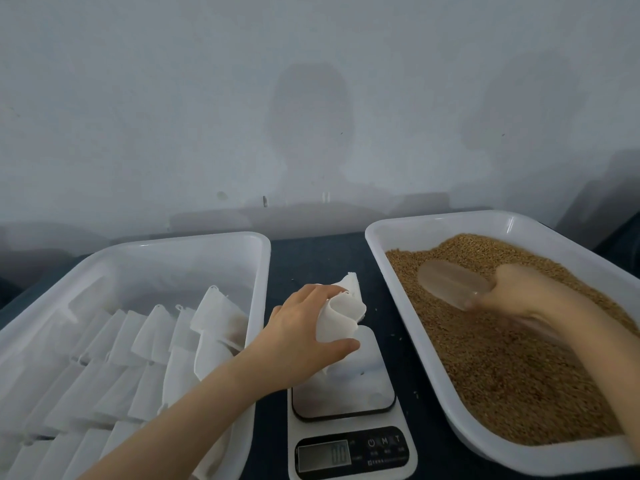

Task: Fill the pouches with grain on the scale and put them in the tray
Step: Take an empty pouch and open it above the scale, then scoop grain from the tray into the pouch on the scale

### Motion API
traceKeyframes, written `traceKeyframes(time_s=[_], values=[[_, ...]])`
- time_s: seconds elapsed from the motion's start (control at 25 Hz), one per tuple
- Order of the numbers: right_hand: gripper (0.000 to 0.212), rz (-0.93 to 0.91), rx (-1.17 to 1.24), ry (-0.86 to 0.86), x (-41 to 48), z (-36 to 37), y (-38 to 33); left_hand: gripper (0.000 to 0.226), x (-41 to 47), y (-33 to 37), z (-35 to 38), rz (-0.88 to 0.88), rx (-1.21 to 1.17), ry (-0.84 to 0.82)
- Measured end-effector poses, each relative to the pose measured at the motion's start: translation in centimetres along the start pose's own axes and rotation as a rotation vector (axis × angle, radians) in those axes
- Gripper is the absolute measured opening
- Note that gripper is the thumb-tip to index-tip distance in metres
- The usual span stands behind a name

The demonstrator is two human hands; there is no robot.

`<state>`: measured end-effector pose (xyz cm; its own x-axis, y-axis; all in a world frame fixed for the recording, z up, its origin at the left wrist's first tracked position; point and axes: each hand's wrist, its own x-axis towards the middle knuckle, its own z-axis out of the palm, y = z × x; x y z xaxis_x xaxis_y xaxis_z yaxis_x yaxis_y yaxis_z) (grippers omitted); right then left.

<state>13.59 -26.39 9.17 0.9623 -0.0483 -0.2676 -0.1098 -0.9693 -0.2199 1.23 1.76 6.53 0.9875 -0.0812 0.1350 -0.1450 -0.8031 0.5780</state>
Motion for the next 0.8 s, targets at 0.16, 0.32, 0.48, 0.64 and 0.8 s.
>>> traceKeyframes(time_s=[0.16, 0.32, 0.48, 0.64, 0.8], values=[[0.044, 0.122, -0.040, 0.197, 2.8, -0.5, 2.9, 0.064, 0.0, 0.0, -0.1, -0.005, -0.003, -0.004], [0.048, 0.311, -0.170, 0.421, 4.8, 0.0, 5.8, 0.063, 0.0, 0.1, -0.1, -0.005, 0.003, -0.018], [0.042, 0.317, -0.026, 0.496, 4.5, 0.7, 5.6, 0.062, -0.1, 0.2, -0.1, 0.006, 0.003, -0.015], [0.034, 0.120, -0.054, 0.331, 3.7, 1.4, 4.2, 0.062, -0.1, 0.1, -0.2, 0.001, -0.004, -0.023], [0.036, -0.018, 0.164, 0.114, 1.6, 1.9, 1.9, 0.062, 0.0, 0.0, -0.1, 0.003, -0.001, -0.038]])
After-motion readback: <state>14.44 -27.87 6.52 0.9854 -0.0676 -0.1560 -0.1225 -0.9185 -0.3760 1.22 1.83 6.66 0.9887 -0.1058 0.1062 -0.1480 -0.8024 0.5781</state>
